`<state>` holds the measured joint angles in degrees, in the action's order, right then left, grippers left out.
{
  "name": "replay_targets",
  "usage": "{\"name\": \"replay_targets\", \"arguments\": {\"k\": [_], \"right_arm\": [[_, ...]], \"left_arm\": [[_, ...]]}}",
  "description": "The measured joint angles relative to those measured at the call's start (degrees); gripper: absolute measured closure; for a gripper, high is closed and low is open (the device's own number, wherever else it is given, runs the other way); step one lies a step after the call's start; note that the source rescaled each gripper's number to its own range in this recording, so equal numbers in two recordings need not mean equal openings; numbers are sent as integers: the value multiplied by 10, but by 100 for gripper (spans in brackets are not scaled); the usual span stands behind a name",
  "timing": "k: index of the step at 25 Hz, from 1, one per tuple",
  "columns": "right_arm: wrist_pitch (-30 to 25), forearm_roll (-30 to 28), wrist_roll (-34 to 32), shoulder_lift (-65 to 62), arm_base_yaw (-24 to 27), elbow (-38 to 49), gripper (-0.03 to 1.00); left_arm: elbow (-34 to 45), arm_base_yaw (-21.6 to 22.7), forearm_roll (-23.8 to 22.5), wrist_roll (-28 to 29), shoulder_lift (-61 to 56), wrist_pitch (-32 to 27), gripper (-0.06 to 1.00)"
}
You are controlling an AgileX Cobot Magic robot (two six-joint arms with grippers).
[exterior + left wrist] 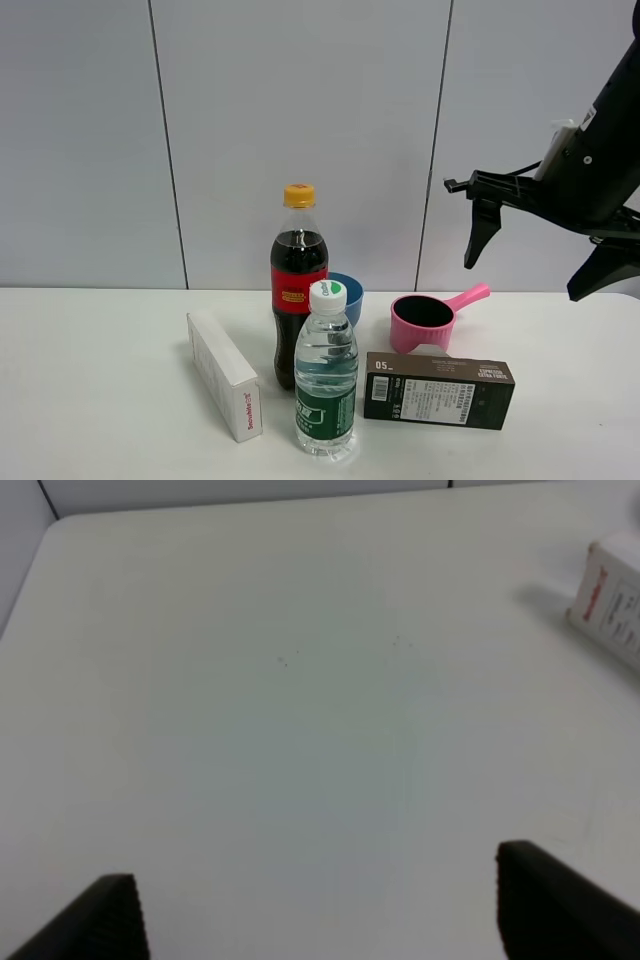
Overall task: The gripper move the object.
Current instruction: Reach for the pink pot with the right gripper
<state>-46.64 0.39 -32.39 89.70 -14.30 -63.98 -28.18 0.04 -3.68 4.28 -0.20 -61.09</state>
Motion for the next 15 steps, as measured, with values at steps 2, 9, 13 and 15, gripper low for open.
{"name": "replay_targets", "arguments": {"k": [2,9,13,15], "right_arm": [[-10,3,-2,24,16,-22,-1],[-86,2,-25,99,35,-146,0],[-140,3,-45,158,35,-216,0],[-172,3,-47,188,35,-252,0]], "left_arm": [[0,0,0,0,0,0,-6],[0,0,0,0,0,0,-6],[0,0,0,0,0,0,-6],[0,0,0,0,0,0,-6]]}}
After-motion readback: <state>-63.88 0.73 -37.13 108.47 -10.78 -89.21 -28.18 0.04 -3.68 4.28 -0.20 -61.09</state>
